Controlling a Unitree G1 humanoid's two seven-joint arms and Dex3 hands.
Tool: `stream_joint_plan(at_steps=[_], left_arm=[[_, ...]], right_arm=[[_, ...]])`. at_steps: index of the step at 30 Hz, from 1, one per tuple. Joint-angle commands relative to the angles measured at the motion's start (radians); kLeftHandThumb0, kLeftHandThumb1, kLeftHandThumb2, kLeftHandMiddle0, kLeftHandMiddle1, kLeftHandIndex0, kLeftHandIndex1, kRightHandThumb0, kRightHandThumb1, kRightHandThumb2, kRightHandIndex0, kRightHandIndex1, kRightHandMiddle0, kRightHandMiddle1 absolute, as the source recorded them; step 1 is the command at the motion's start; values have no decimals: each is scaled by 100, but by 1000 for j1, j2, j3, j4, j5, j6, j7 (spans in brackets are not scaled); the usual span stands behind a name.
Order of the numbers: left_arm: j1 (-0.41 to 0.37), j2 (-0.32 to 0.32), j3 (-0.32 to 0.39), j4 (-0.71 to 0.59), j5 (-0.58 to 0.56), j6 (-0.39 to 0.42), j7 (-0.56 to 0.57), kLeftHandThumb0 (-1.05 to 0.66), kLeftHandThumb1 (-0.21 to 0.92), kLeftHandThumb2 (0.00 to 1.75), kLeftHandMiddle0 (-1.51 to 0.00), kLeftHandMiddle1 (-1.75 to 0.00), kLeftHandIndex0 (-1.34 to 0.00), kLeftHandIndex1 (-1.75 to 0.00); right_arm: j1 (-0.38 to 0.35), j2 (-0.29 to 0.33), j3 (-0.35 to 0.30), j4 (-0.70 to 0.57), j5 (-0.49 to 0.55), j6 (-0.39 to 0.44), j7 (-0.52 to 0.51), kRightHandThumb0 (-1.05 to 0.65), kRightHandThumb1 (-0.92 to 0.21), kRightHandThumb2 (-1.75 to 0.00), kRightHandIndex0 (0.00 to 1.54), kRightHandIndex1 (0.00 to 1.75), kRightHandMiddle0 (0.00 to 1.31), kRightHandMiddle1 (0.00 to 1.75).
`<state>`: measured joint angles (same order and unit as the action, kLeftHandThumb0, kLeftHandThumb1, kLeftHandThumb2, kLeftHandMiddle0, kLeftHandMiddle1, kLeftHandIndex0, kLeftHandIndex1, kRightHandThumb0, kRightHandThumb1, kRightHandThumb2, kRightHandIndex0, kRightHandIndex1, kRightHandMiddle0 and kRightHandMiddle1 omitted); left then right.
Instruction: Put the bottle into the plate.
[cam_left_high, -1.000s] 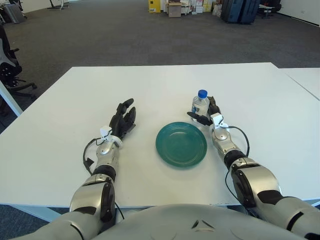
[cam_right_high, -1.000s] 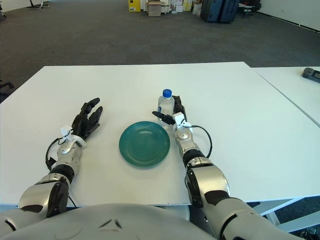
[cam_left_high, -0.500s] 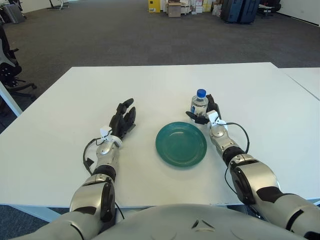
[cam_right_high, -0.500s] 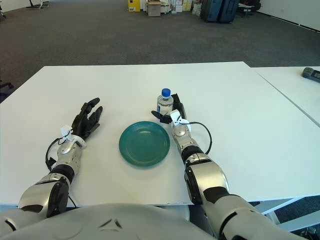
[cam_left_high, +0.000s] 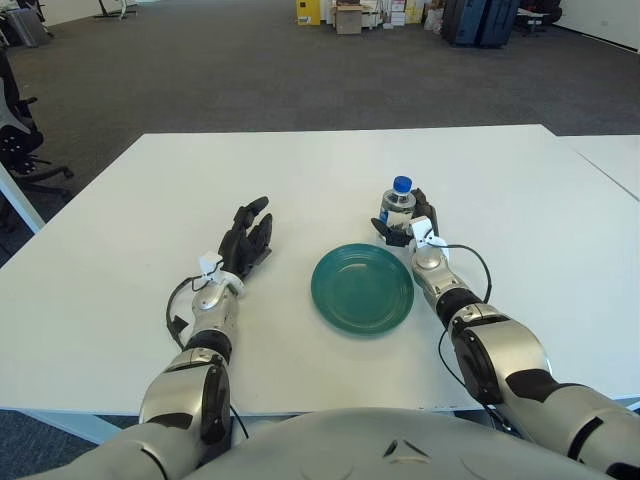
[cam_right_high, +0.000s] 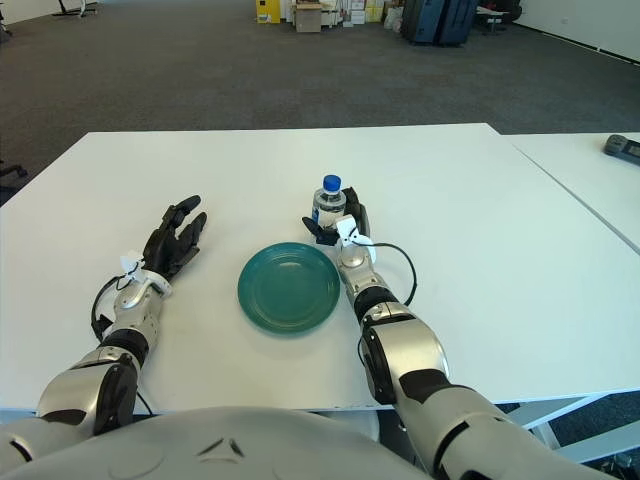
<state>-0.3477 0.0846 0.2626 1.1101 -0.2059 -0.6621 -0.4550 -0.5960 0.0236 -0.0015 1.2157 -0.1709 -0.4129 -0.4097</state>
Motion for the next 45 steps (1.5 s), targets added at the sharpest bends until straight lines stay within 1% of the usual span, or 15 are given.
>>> stream_joint_plan(at_steps=[1, 9, 15, 17, 19, 22, 24, 27, 35, 40, 45], left_arm=[[25, -11, -1, 38, 2, 24, 6, -56, 92, 64, -42, -1, 0, -79], [24, -11, -2, 46, 4, 27, 10, -55, 92, 65, -42, -1, 0, -78], [25, -13, 0, 60, 5, 22, 15, -55, 92, 65, -43, -1, 0, -79], [27, -15, 4, 71, 2, 24, 13, -55, 92, 65, -43, -1, 0, -79], [27, -15, 9, 78, -5, 31, 5, -55, 92, 65, -43, -1, 0, -80], [24, -18, 24, 86, -25, 53, -20, -56, 92, 64, -44, -1, 0, -81], [23, -18, 32, 91, -34, 65, -31, -56, 92, 63, -44, -1, 0, -81], [19, -17, 42, 101, -43, 78, -37, -57, 92, 60, -45, -2, 0, -83], [14, -16, 43, 112, -30, 76, -29, -56, 92, 57, -46, -2, 0, -84], [12, -16, 45, 117, -25, 74, -27, -56, 92, 58, -46, -1, 0, -84], [10, -18, 51, 121, -29, 78, -36, -56, 92, 59, -46, -1, 0, -83]], right_arm=[[-3, 14, -22, -28, 32, 2, 15, -11, -33, -115, 117, 175, 93, 175], [-3, 7, -35, -42, 51, 9, 51, -14, -33, -116, 121, 175, 94, 175], [6, 10, -50, -67, 63, -10, 68, -15, -33, -116, 122, 175, 95, 175], [25, 7, -57, -117, 74, -35, 87, -15, -33, -116, 122, 175, 95, 175], [53, 7, -55, -195, 77, -50, 98, -16, -33, -116, 122, 175, 95, 175], [123, 15, -35, -387, 71, -29, 112, -16, -33, -116, 122, 175, 95, 175], [157, 18, -24, -475, 63, -18, 117, -16, -33, -116, 122, 175, 95, 175], [207, 26, 7, -605, 12, -26, 90, -15, -33, -117, 122, 175, 94, 175], [293, 43, 51, -788, -32, 39, 99, -15, -33, -118, 122, 175, 94, 175], [332, 46, 71, -845, -37, 67, 118, -15, -33, -119, 122, 175, 94, 175], [375, 35, 98, -868, -56, 46, 139, -14, -31, -121, 123, 175, 95, 175]])
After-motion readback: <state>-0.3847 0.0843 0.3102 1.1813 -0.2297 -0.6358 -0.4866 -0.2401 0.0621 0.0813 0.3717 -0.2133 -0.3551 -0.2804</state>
